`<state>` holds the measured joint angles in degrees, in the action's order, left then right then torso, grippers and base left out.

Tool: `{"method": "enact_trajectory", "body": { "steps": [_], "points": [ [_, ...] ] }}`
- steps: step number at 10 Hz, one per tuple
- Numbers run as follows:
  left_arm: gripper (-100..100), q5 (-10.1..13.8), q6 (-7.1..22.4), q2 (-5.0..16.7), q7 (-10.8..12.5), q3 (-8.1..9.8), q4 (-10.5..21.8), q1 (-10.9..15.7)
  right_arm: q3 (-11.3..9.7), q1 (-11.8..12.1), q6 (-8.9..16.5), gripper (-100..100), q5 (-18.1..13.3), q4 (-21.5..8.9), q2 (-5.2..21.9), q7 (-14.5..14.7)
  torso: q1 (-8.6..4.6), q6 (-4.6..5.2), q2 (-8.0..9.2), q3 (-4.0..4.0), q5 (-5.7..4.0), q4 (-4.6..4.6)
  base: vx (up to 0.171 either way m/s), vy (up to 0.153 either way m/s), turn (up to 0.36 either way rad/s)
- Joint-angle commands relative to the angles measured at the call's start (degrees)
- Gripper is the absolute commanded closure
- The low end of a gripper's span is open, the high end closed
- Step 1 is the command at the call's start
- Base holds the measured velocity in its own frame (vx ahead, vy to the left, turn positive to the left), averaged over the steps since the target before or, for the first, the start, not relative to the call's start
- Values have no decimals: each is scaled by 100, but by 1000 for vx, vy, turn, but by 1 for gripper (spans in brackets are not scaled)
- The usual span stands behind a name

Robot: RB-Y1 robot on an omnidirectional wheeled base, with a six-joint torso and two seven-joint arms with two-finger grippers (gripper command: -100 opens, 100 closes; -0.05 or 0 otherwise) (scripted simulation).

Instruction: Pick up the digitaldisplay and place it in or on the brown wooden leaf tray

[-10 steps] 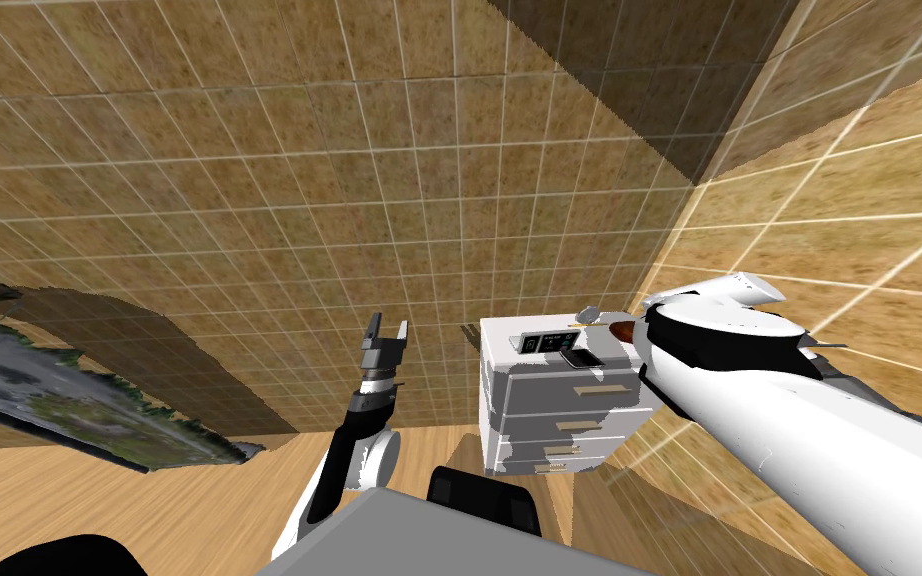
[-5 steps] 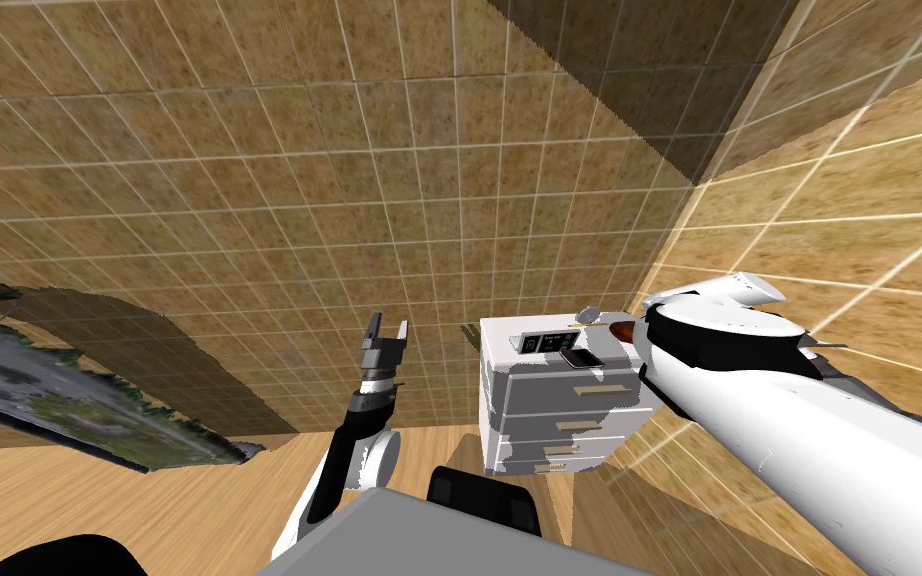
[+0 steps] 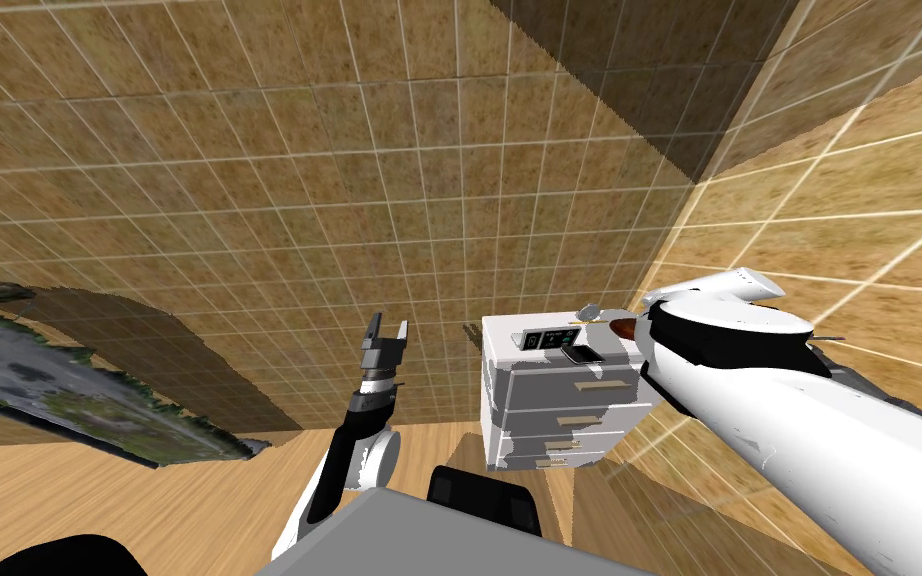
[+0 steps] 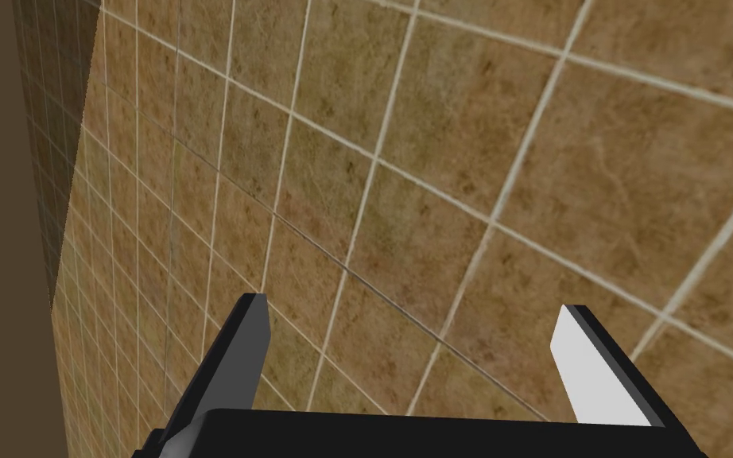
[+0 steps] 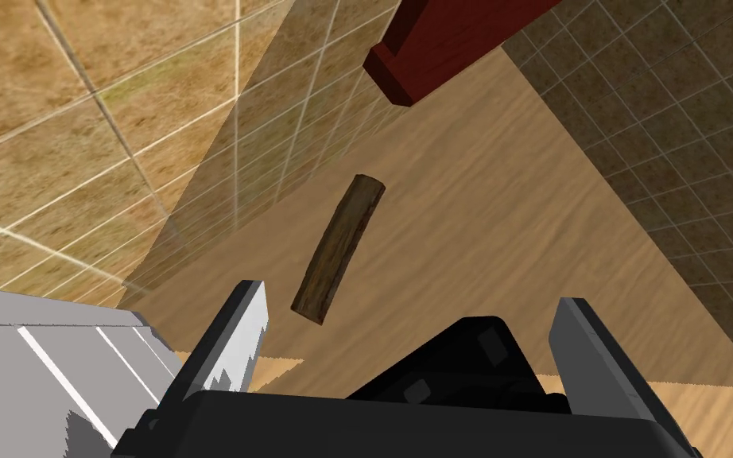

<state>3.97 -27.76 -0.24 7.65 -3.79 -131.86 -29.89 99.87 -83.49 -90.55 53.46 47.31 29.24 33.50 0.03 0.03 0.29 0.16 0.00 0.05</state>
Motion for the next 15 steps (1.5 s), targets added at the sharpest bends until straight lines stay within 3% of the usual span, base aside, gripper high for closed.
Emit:
{"method": "enact_trajectory", "body": {
  "steps": [1,4,7,10,15],
  "points": [
    [0,0,0,0,0,0,0,0,-18,-41,172,-100,52,-86,45,13,0,0,0,0,0,0,-56,41,1],
    [0,0,0,0,0,0,0,1,-149,-268,477,-100,289,-440,220,112,14,0,19,11,4,4,-125,91,10],
    [0,0,0,-1,0,-1,0,1,-205,-355,519,-100,387,-569,282,155,20,0,28,18,6,8,-107,75,5],
    [0,0,0,0,0,0,0,1,-327,-669,559,-100,792,-913,445,365,16,-1,18,11,5,5,-91,82,45],
    [0,0,0,0,0,0,0,-1,-260,-1003,591,-100,1312,-1080,533,677,6,0,-19,-10,2,-4,-21,68,50]
  ]
}}
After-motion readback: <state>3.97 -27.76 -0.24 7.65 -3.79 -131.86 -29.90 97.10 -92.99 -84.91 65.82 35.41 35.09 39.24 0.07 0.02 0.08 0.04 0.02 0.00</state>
